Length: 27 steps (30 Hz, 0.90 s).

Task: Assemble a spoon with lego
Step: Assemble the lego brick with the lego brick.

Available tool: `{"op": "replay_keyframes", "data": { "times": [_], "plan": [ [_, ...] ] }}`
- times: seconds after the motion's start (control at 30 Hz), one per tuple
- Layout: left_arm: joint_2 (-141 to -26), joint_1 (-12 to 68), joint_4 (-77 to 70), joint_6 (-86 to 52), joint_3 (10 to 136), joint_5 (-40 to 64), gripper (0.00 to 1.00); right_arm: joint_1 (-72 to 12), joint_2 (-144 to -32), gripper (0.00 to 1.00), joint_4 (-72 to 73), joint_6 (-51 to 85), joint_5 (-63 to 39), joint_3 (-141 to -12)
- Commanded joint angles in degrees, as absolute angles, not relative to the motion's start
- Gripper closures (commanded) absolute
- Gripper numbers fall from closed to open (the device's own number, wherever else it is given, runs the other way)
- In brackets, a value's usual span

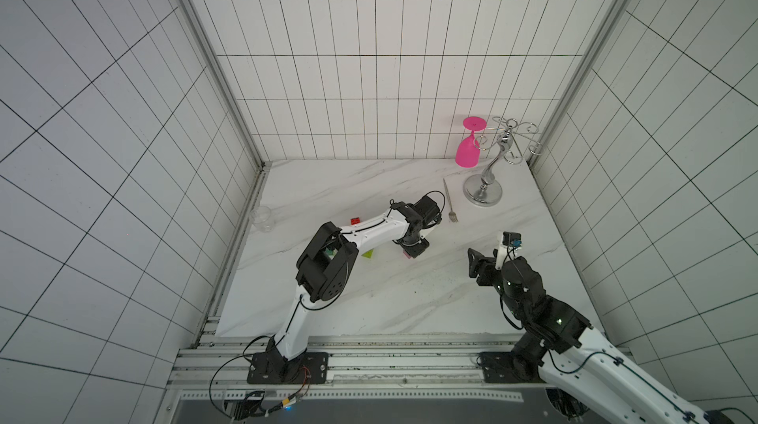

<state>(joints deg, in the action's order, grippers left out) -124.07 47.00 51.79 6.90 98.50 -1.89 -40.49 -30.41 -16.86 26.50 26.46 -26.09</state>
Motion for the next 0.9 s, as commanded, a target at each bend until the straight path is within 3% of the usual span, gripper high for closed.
{"op": "replay_keyframes", "data": {
  "times": [0.0,0.3,0.87],
  "plan": [
    [-129.02,46.23,51.94,5.09,93.56,-3.36,0.78,-40.22,-29.95,0.22,-16.00,25.99,27.24,-24.86],
    [-130.09,45.76,52.05,1.32,94.22,-7.39,0.78,-40.27,-29.97,0.22,-16.07,26.02,27.21,-24.96],
    [-122.95,43.88,54.68,-2.56,101.87,-3.88,0.50,-40.18,-29.52,0.20,-17.05,25.84,26.48,-25.49]
  ]
}}
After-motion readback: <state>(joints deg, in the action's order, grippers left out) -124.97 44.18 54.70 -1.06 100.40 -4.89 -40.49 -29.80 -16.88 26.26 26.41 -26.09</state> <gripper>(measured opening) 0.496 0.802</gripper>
